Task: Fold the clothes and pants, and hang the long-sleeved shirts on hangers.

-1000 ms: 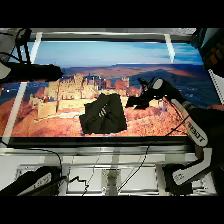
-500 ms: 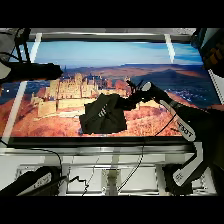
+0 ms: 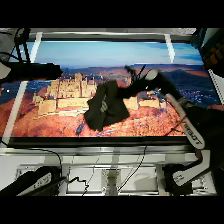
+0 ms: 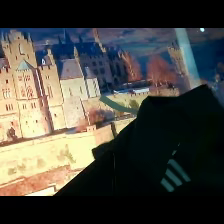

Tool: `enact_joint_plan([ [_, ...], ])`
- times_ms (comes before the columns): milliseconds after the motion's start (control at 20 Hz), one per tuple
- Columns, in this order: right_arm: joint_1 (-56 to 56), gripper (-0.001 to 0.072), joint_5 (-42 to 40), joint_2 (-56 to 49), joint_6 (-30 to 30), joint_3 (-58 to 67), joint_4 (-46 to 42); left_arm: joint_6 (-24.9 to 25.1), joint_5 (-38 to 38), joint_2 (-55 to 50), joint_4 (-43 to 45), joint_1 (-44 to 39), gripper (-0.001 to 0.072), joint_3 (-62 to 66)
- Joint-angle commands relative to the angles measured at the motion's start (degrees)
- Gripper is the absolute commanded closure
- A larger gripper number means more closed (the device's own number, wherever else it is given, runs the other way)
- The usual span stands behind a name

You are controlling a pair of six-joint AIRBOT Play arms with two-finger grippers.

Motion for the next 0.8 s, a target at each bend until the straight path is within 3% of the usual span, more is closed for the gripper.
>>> enact_joint_plan([
  [0, -5.27, 0.0704, 4.87, 7.91, 2.58, 10.56, -2.36, 0.00, 0.00, -0.02, 0.00, 0.04, 0.0696, 0.02],
  [250, -16.72, 0.0704, 9.81, 19.04, 12.66, 24.83, -19.91, 0.02, 0.00, -0.02, 0.00, 0.04, 0.0696, 0.02],
  [450, -28.83, 0.0704, 11.32, 25.81, 20.61, 28.92, -32.94, 0.48, 0.00, -0.02, 0.02, 0.07, 0.0697, 0.02],
  [750, -53.20, 0.0703, 15.82, 30.40, 26.84, 28.92, -38.71, 1.70, 0.00, -0.02, 3.13, 0.07, 0.0696, 0.02],
])
